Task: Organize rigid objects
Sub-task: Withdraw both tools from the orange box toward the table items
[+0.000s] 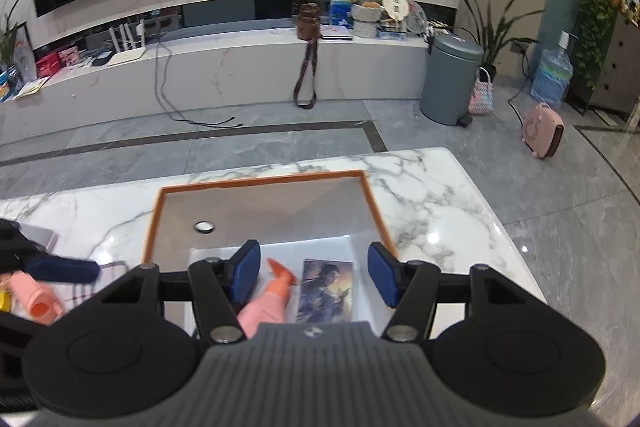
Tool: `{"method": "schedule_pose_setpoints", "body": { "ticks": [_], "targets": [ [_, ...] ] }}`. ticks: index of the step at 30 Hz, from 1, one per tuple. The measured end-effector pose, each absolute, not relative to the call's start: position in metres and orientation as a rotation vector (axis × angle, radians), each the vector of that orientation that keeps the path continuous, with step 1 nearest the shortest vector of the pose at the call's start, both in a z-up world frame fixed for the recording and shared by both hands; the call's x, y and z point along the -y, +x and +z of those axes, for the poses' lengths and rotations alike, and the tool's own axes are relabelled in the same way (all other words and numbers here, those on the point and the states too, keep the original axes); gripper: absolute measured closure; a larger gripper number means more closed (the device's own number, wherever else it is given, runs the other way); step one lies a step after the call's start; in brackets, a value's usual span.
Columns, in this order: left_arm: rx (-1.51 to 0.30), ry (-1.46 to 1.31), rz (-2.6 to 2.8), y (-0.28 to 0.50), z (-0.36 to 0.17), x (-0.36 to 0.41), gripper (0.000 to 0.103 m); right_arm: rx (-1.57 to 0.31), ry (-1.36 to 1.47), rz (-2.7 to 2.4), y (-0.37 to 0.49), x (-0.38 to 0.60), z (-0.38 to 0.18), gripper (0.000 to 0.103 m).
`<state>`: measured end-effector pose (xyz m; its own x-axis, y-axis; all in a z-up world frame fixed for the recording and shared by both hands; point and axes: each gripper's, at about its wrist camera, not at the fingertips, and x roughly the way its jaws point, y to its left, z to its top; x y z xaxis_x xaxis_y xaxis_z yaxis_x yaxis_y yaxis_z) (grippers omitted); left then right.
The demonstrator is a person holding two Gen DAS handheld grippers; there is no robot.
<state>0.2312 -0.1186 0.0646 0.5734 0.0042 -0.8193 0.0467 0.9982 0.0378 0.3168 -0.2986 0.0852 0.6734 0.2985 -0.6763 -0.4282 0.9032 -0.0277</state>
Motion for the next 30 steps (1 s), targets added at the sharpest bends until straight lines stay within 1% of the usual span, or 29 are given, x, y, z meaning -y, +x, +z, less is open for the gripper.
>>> {"method": "schedule_pose_setpoints", "body": {
  "ticks": [10,13,21,24,26,30],
  "targets": [
    [-0.991,0.027,0.103,0.179,0.062,0.048,0.042,-0.69,-0.288,0.522,0.269,0.249,0.089,0.041],
    [-0.995,0.018,0.111,0.164,0.059,0.031,0.042,-0.679,-0.326,0.572,0.252,0.233,0.088,0.038],
    [-1.027,0.018,0.122,0.134,0.036,-0.004,0.038,-0.707,-0.392,0.701,0.212,0.199,0.065,0.038],
    [-1.041,0.05,0.133,0.135,0.025,-0.011,0.037,-0.728,-0.409,0.732,0.194,0.187,0.054,0.038],
    [-1.046,0.088,0.137,0.136,0.019,-0.013,0.034,-0.75,-0.422,0.761,0.186,0.176,0.047,0.038],
    [-1.057,0.238,0.089,0.138,0.01,-0.014,0.034,-0.807,-0.48,0.803,0.17,0.157,0.02,0.038]
  ]
}}
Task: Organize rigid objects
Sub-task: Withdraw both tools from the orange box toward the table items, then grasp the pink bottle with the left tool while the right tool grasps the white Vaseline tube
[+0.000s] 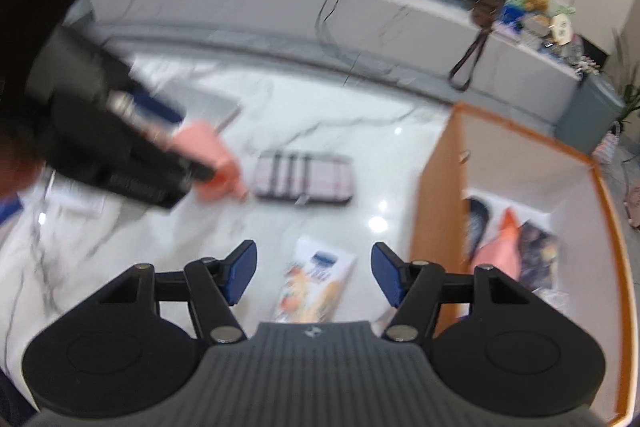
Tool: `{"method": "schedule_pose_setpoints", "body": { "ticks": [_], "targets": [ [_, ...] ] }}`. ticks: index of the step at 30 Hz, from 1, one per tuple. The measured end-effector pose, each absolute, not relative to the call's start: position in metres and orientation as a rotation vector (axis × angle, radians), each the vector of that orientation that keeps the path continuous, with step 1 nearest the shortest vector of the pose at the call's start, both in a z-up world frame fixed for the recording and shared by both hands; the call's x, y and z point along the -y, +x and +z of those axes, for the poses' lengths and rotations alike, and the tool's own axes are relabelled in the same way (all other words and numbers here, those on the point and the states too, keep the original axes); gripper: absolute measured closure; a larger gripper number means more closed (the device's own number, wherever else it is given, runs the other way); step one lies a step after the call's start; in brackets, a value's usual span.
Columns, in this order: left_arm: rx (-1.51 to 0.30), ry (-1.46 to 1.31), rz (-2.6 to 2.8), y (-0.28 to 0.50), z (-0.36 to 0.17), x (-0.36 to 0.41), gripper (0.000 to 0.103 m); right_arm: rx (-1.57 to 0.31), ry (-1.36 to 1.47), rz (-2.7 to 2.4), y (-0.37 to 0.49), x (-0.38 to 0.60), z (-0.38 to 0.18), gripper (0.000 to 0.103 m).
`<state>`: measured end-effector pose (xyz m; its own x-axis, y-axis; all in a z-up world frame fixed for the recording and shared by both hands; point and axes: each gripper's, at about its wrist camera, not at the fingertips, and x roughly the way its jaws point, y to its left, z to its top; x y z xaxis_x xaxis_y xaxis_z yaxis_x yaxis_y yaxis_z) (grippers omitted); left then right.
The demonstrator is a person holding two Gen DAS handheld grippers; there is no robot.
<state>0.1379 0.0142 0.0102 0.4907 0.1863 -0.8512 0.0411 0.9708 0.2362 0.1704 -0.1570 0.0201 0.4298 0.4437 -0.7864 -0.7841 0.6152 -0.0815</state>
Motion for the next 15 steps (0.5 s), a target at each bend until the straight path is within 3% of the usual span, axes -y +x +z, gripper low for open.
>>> {"method": "schedule_pose_setpoints", "body": {
  "ticks": [9,15],
  "targets": [
    [-1.127,0.764,-0.268,0.135,-0.021,-0.006,0.034,-0.91,-0.565,0.776,0.17,0.152,-0.025,0.036],
    [-1.117,0.898,-0.449,0.145,-0.028,-0.019,0.034,-0.945,-0.56,0.766,0.181,0.15,-0.035,0.035]
  ]
}}
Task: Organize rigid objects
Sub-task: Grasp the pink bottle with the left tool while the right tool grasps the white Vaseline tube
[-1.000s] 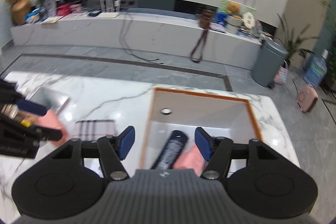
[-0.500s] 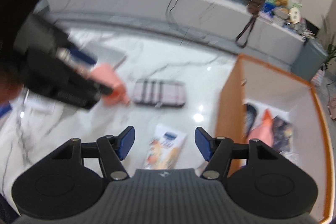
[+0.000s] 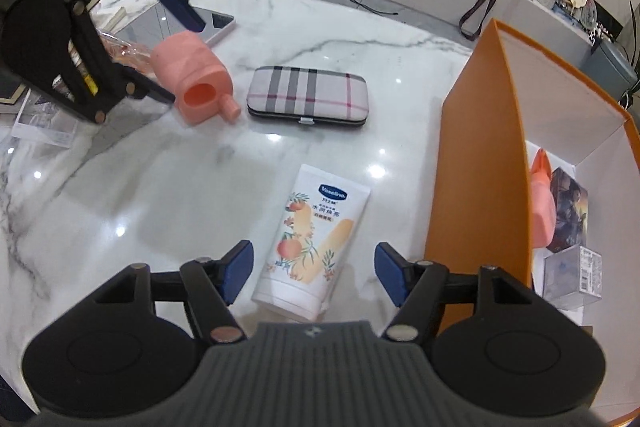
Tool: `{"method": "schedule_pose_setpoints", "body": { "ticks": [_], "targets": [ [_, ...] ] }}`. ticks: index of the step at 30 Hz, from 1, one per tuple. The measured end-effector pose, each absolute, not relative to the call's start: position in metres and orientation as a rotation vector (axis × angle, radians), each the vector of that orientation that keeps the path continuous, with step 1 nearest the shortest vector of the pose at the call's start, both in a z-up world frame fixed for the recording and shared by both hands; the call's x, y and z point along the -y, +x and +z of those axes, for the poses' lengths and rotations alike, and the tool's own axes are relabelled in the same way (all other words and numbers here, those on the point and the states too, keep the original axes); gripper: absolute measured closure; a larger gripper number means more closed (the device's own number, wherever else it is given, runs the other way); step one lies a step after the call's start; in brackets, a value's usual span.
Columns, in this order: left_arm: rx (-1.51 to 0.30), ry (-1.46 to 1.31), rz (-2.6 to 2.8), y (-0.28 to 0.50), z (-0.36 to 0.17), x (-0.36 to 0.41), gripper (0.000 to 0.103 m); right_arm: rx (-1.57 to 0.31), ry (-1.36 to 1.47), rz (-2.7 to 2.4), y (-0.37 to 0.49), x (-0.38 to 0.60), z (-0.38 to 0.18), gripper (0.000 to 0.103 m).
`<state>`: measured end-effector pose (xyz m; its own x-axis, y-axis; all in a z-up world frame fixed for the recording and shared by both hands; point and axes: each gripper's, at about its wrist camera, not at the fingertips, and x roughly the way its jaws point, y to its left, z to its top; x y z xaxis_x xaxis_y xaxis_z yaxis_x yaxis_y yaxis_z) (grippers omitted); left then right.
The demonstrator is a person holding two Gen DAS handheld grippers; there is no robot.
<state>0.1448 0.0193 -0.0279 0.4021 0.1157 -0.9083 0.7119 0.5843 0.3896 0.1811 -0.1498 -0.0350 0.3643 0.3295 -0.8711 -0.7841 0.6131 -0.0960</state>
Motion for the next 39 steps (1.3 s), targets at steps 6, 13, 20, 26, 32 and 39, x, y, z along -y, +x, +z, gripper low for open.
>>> {"method": "schedule_pose_setpoints", "body": {
  "ticks": [6,13,20,26,32,39],
  "targets": [
    [-1.127,0.933,-0.558,0.153,-0.045,-0.034,0.031,-0.98,-0.564,0.77,0.187,0.146,-0.046,0.034],
    [-1.103,0.973,-0.591,0.16,-0.058,-0.041,0.027,-1.011,-0.544,0.756,0.196,0.143,-0.056,0.034],
    [-1.152,0.906,-0.585,0.164,-0.068,-0.048,0.036,-1.038,-0.528,0.739,0.202,0.14,-0.066,0.034],
    [-1.17,0.867,-0.557,0.16,-0.067,-0.044,0.041,-1.067,-0.496,0.734,0.208,0.139,-0.073,0.038],
    [-1.182,0.793,-0.483,0.156,-0.066,-0.039,0.041,-1.069,-0.499,0.752,0.206,0.137,-0.071,0.048],
    [-1.211,0.737,-0.407,0.15,-0.064,-0.032,0.041,-1.08,-0.488,0.797,0.209,0.143,-0.069,0.053]
  ]
}}
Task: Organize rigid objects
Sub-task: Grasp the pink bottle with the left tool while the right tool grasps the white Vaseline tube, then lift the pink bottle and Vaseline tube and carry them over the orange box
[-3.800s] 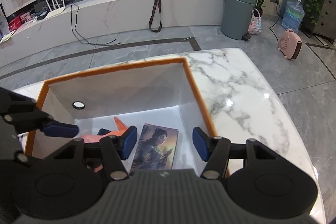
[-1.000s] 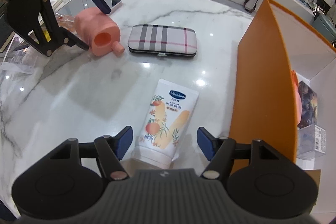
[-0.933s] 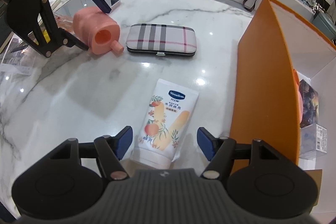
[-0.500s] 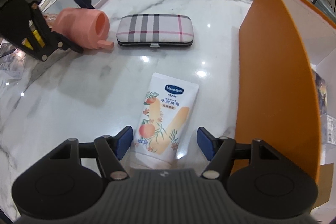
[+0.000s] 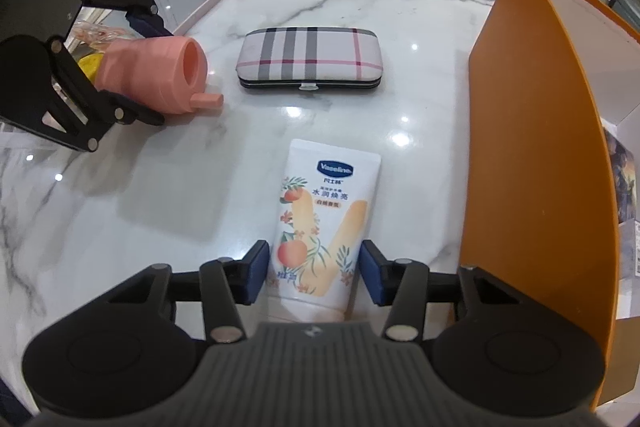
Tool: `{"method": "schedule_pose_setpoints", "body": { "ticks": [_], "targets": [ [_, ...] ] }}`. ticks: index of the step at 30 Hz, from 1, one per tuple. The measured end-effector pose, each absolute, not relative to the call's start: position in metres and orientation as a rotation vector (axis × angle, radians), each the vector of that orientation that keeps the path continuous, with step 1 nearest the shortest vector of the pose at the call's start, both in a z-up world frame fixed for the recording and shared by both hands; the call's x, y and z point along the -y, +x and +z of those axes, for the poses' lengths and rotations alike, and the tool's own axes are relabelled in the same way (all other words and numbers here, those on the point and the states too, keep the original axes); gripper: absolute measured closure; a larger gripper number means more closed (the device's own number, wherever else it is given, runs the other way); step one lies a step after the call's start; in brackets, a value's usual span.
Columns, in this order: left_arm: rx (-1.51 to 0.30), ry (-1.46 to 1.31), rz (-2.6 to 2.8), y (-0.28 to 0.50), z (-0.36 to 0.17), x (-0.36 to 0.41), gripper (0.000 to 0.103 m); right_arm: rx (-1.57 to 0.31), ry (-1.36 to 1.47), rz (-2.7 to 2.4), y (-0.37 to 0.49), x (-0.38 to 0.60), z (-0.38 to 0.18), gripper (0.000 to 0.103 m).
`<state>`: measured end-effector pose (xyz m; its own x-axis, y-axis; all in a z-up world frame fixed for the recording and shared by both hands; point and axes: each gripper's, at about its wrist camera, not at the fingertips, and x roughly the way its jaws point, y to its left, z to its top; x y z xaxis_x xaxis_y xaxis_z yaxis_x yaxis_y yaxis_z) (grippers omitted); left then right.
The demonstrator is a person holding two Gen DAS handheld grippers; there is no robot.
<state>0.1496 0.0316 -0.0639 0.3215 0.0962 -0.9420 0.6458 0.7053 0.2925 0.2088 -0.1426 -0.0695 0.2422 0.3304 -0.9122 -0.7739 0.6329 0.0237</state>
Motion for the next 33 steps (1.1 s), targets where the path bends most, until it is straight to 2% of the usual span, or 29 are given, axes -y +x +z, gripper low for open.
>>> {"method": "schedule_pose_setpoints", "body": {
  "ticks": [24,33],
  "targets": [
    [-1.183,0.683,-0.316,0.137,-0.022,-0.017,0.041,-1.012,-0.398,0.868,0.203,0.153,-0.03,0.056],
    [-1.145,0.677,-0.268,0.144,0.011,-0.004,0.041,-0.921,-0.333,0.867,0.207,0.168,0.01,0.056]
  ]
}}
